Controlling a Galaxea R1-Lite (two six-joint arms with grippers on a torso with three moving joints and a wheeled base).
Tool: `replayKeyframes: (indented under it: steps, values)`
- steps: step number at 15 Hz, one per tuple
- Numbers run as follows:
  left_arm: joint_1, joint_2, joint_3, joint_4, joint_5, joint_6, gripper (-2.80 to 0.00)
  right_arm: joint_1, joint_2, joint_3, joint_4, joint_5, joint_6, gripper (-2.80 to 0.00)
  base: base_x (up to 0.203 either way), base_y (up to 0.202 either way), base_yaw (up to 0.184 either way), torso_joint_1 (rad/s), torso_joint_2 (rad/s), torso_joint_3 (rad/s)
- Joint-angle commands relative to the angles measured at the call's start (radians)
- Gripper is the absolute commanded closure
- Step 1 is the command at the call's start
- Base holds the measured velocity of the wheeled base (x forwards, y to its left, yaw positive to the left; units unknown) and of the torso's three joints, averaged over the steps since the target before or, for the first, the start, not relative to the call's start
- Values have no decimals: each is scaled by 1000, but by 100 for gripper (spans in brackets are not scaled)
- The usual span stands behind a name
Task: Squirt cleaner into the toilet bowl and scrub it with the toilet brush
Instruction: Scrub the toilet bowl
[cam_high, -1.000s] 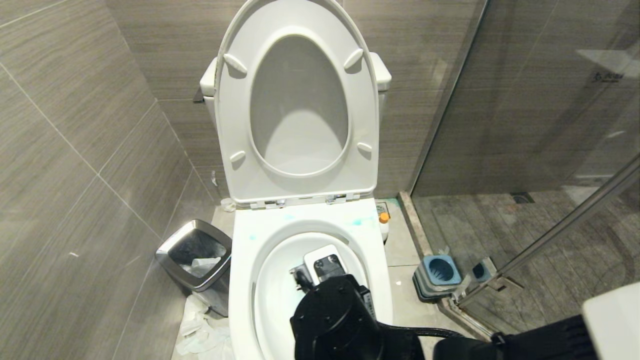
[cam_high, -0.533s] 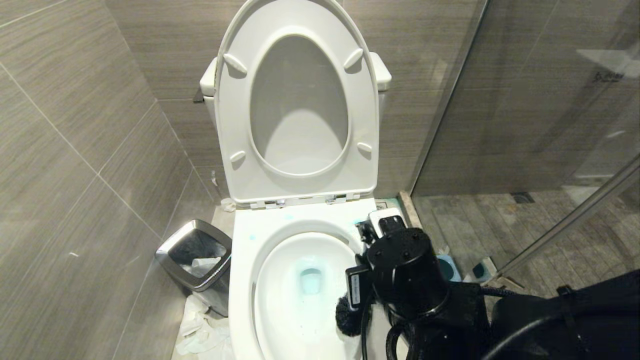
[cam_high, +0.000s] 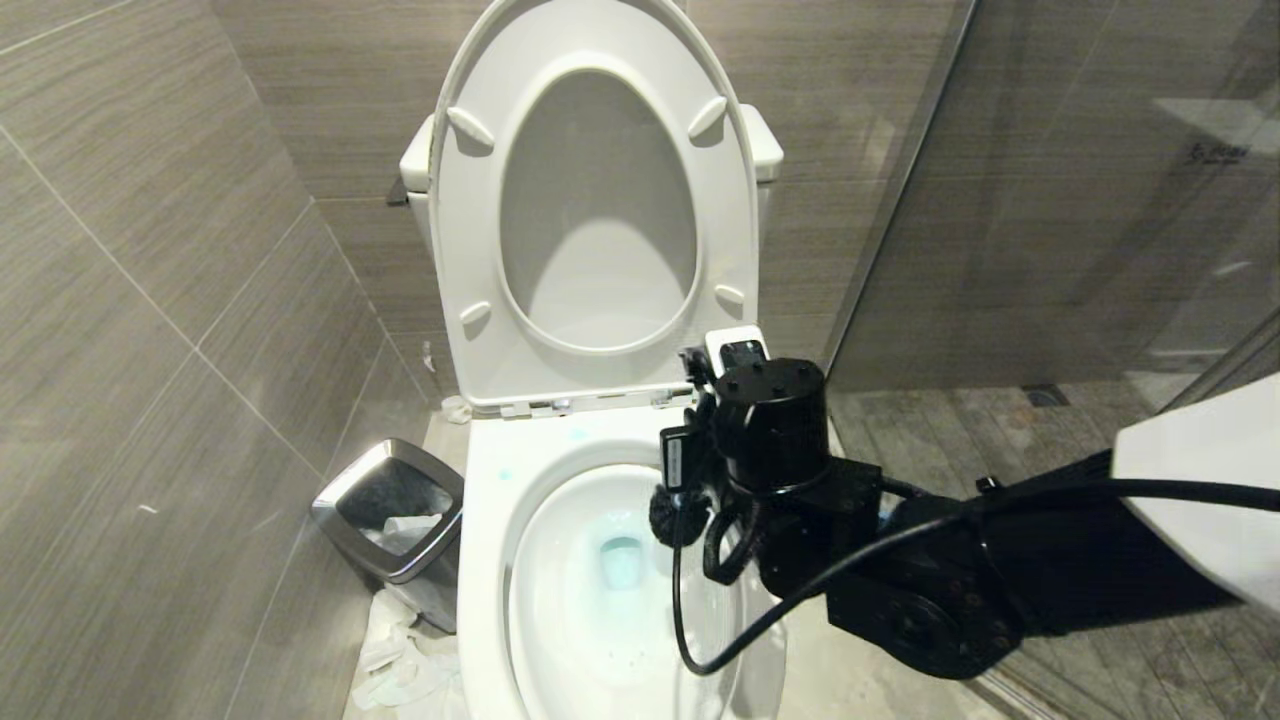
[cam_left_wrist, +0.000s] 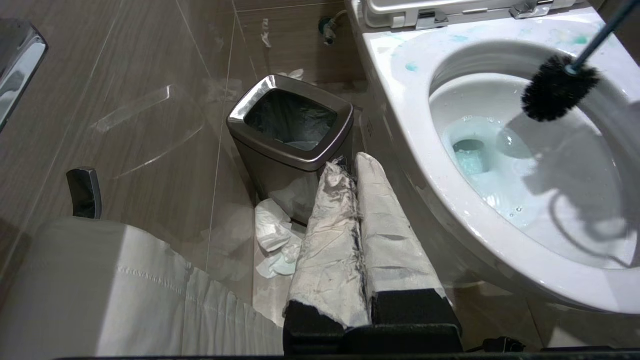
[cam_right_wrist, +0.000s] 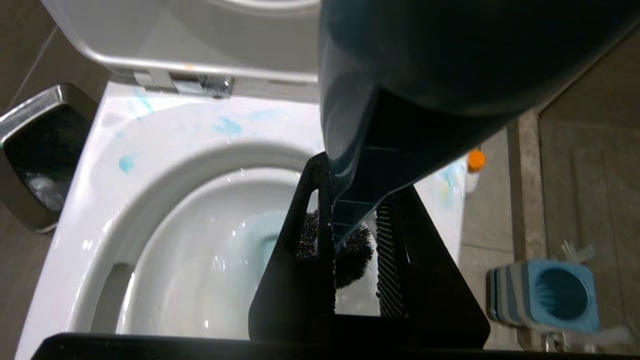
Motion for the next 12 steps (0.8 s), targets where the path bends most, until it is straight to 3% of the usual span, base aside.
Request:
replayKeyframes:
  steps: [1,7,12]
  values:
    - [-1,1,0,2,0,-1,0,9,126,-134,-3,0,-22,0,0,0,0,0,0,0]
    - [1,1,0,2,1,-1,0,113,273,-409,111,7,-42,0,0,0,0,0,0,0]
    - [-1,1,0,2,3,-2,0,150,268,-415,137,4,-46,0,0,0,0,0,0,0]
